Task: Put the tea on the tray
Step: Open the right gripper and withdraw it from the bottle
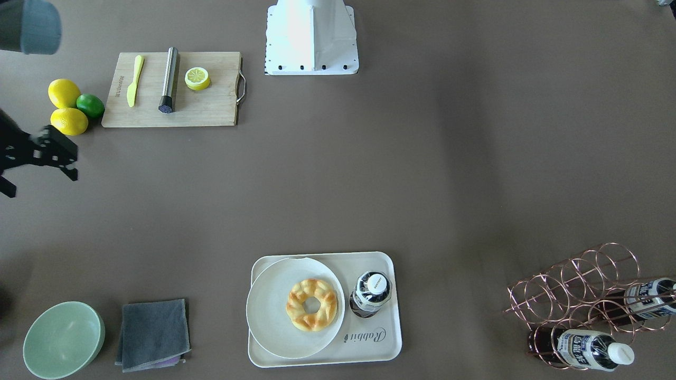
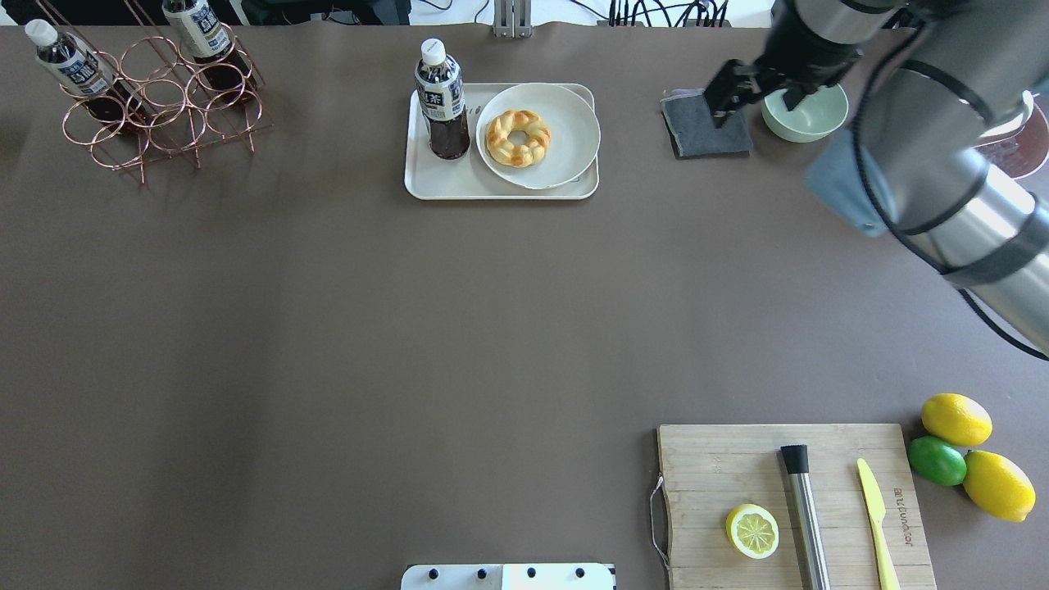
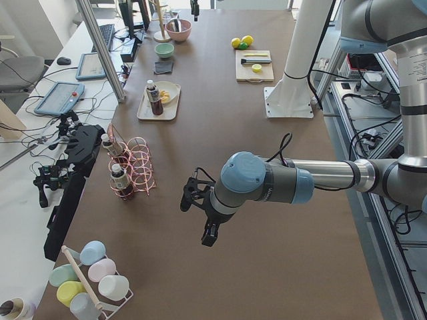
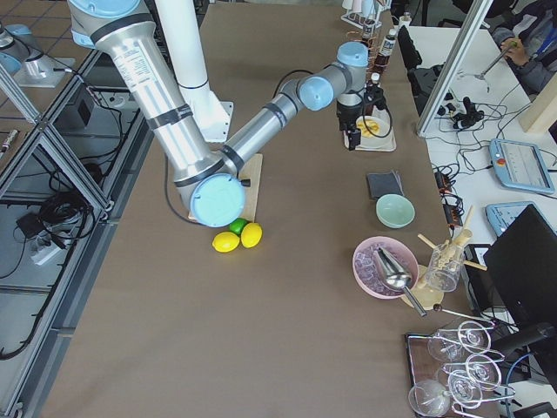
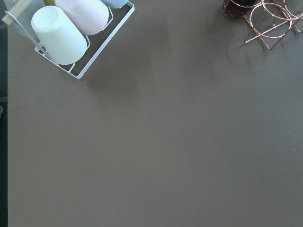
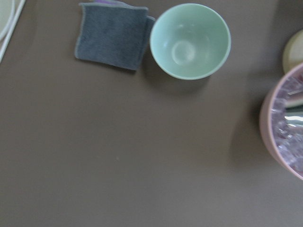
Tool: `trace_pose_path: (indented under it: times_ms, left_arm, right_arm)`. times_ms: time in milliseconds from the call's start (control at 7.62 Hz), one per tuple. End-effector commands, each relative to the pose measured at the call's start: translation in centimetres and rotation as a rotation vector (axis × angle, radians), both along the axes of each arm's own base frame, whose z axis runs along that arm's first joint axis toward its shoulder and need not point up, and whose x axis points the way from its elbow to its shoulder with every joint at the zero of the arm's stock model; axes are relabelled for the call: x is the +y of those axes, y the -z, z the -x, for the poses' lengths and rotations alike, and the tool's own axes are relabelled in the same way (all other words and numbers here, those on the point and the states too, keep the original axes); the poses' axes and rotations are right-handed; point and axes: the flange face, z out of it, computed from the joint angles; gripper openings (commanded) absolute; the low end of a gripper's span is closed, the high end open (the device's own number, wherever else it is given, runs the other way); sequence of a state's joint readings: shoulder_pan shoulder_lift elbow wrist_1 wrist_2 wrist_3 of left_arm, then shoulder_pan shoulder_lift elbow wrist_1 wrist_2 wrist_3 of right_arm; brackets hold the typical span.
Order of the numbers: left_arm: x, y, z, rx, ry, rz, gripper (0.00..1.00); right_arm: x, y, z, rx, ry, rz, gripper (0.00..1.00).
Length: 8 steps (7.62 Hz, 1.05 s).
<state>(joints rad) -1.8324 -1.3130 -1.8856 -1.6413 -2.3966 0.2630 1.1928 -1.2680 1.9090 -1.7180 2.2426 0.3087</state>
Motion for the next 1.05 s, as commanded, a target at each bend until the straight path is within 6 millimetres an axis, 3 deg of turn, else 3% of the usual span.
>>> trace_pose_path:
  times_ms: [0,262,393,656,918]
  left_arm:
    - [-0.6,0.3,-0.9,-0.016,-0.026,-0.005,0.97]
    - [-0.9,0.7,-1.3,-0.05,-0.033,-0.001,0.97]
    - [-0.8,0.6,-1.3,-0.058,-0.035,0.005,0.97]
    - [-1.0,0.0,-2.1,-0.064,-0.057,0.04,0.97]
    - [-1.0,-0.7,-1.9,-0.086,-0.057,0.102,0.97]
  right_arm:
    - [8.2,-14.0,-15.8,0.057,0.016,0.016,1.0]
    - [13.3,-20.4,-22.2,0.079,0.034,0.029,1.0]
    - [14.9,-21.8,-24.4,0.079,0.032,0.051,1.0]
    - [15.9,-23.4,-25.7,0.077,0.045,0.06,1.0]
    - [15.3,-22.8,-26.0,0.078,0.039,0.054,1.0]
